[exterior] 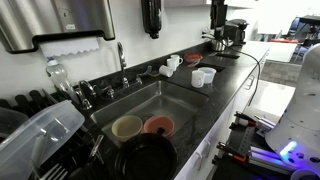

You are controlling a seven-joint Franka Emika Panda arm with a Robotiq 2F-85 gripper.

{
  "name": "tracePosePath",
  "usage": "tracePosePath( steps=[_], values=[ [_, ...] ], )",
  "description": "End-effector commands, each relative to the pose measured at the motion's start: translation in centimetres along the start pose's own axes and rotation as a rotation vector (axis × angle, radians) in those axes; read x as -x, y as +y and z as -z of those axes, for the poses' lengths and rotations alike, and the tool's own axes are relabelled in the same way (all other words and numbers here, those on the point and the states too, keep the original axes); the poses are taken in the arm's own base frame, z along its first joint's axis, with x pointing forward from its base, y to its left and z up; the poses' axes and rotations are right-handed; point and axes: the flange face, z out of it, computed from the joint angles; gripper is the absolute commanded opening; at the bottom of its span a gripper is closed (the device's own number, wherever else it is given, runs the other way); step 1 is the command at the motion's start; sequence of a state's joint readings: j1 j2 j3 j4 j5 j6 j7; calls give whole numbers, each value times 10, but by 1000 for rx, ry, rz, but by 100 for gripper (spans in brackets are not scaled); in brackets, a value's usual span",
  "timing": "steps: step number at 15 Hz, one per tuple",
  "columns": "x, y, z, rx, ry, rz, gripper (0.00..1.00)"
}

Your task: Take the bowl out of the dish rack and put it in the sink

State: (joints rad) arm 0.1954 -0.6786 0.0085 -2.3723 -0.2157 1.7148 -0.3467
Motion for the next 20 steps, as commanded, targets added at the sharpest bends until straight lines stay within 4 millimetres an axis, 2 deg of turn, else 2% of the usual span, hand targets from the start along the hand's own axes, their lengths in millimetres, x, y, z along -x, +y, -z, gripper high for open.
tracePosePath(
  steps=[1, 2, 12, 14, 20],
  values=[
    [-11, -7, 6, 14, 15, 16, 100],
    [-16, -11, 8, 20, 16, 23, 100],
    [-13, -8, 6, 15, 14, 14, 100],
    [-27, -19, 8, 2, 12, 39, 100],
    [-103, -84, 21, 6, 32, 135, 100]
  ],
)
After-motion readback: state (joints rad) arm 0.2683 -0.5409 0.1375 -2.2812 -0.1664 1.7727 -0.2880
